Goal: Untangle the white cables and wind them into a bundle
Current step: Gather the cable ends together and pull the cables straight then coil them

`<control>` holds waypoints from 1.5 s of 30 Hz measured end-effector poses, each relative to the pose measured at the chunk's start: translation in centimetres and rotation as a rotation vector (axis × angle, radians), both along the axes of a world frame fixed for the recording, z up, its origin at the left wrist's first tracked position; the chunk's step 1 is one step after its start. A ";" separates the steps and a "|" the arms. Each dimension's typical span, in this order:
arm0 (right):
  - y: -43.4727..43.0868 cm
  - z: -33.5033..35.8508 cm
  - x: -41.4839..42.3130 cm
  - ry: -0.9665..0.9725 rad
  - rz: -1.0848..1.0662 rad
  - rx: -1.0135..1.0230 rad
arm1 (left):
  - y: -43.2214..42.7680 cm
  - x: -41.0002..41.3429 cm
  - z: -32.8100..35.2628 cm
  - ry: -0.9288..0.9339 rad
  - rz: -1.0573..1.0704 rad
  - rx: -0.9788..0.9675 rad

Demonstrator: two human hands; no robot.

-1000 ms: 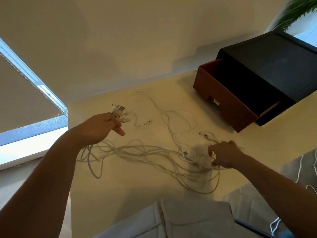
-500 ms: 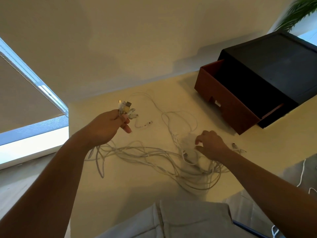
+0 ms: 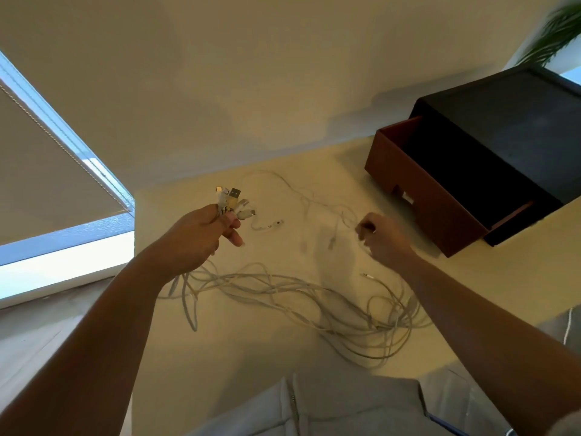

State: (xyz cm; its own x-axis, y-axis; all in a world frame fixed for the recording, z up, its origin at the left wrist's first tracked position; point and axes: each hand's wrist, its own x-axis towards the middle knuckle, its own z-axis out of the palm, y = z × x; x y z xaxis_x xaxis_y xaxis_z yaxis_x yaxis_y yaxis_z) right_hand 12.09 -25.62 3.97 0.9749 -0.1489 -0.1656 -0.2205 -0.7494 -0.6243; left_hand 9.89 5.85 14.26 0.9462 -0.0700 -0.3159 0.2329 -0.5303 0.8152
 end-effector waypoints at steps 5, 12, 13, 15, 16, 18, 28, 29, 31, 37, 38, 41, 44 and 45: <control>-1.5 3.3 1.6 -0.258 -0.128 0.042 | -0.3 0.1 0.1 0.000 0.008 -0.027; -3.8 0.5 0.4 0.155 0.086 -0.217 | -0.4 0.1 0.1 -0.001 0.014 -0.033; -4.1 -0.1 0.2 0.207 0.112 -0.253 | -0.4 0.1 0.1 0.001 0.015 -0.037; -4.4 -1.0 -0.2 0.250 0.126 -0.297 | -0.5 0.1 -0.1 0.005 0.011 -0.045; -4.3 -1.4 -0.4 0.238 0.120 -0.305 | -0.5 0.1 -0.1 0.008 0.007 -0.050; -3.7 -1.9 -0.6 0.150 0.118 -0.288 | -0.6 0.1 -0.2 0.011 0.001 -0.054; 0.0 -4.1 -0.4 0.174 0.481 -0.529 | -1.1 0.0 -0.2 0.006 -0.019 -0.051; 0.0 -4.3 -0.4 0.206 0.484 -0.556 | -1.0 -0.1 -0.2 0.006 -0.016 -0.052; -0.3 -4.7 -0.5 0.206 0.480 -0.578 | -0.9 -0.2 -0.2 0.010 -0.005 -0.047; -1.6 -5.1 -0.2 0.120 0.472 -0.534 | -0.9 -0.3 -0.4 0.078 0.062 -0.151; -1.6 -5.0 -0.1 0.090 0.469 -0.528 | -1.0 -0.2 -0.4 0.087 0.070 -0.165; -1.1 -4.1 0.4 -0.119 0.402 -0.416 | -1.2 -0.2 -0.3 0.092 0.100 -0.212; 0.3 -1.8 0.7 -0.412 0.300 -0.240 | -1.4 -0.3 -0.1 0.075 0.141 -0.256; 1.1 -0.7 0.8 -0.489 0.270 -0.185 | -1.6 -0.3 0.0 0.072 0.151 -0.277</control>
